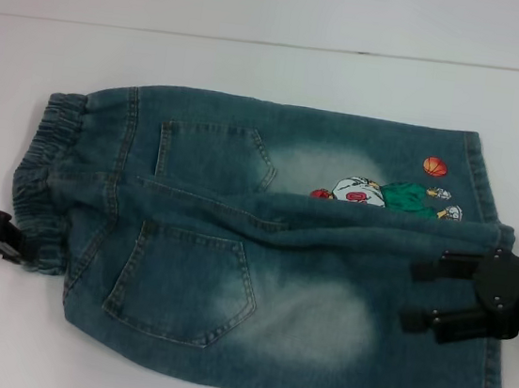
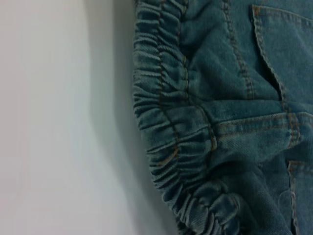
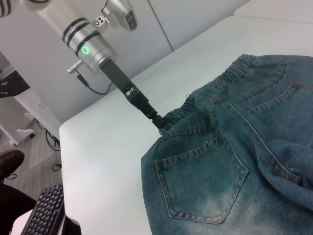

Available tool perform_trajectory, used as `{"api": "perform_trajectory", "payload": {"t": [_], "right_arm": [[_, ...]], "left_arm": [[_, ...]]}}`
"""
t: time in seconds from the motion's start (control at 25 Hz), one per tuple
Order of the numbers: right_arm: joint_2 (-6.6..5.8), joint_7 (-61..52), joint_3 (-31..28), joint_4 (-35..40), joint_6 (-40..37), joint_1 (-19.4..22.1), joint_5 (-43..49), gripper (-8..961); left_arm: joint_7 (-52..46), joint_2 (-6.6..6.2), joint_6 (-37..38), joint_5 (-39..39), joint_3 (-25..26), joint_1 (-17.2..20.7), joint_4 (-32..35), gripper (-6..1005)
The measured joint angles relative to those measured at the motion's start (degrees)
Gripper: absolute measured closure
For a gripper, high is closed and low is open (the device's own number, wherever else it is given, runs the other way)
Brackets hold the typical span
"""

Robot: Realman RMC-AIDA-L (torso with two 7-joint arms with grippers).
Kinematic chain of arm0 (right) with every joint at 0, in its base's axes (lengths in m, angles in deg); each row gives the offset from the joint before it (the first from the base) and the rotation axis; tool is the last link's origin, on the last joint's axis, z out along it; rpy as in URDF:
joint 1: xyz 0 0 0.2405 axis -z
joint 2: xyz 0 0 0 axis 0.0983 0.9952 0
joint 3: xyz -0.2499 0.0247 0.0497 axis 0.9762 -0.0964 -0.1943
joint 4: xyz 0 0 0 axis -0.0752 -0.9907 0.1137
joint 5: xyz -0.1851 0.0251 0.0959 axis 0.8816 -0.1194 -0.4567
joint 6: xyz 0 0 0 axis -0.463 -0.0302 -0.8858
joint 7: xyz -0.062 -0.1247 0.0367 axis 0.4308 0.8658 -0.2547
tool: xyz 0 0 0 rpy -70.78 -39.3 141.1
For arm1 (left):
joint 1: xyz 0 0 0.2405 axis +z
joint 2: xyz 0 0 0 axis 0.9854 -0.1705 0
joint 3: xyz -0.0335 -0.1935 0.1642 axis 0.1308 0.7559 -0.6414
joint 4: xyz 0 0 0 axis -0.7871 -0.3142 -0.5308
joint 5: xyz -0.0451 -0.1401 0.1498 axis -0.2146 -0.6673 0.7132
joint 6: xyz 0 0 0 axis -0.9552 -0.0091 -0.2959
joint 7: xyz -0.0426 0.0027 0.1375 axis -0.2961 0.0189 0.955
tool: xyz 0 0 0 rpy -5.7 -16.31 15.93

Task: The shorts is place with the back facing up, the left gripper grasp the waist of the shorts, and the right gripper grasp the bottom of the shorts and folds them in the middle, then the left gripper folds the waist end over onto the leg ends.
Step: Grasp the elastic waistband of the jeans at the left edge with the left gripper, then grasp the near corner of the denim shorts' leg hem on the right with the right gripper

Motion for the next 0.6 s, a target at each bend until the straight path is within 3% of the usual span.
{"api": "perform_trajectory", "payload": {"t": [0.36,0.48,0.6], "right_arm": [[-0.04,-0.3,-0.2,0.0,-0.1,0.0,0.0,12],[-0.42,-1.7,-0.9,0.0,-0.6,-0.3,0.0,13],[-1.89,-5.4,-1.5,0.2,-1.5,-1.0,-0.1,13]], "left_arm": [[1.1,0.63,0.0,0.0,0.1,0.0,0.2,937],[2.9,0.86,0.4,-0.5,0.1,0.0,0.8,941],[3.5,0.78,0.9,-1.5,0.2,0.1,1.5,944]]}}
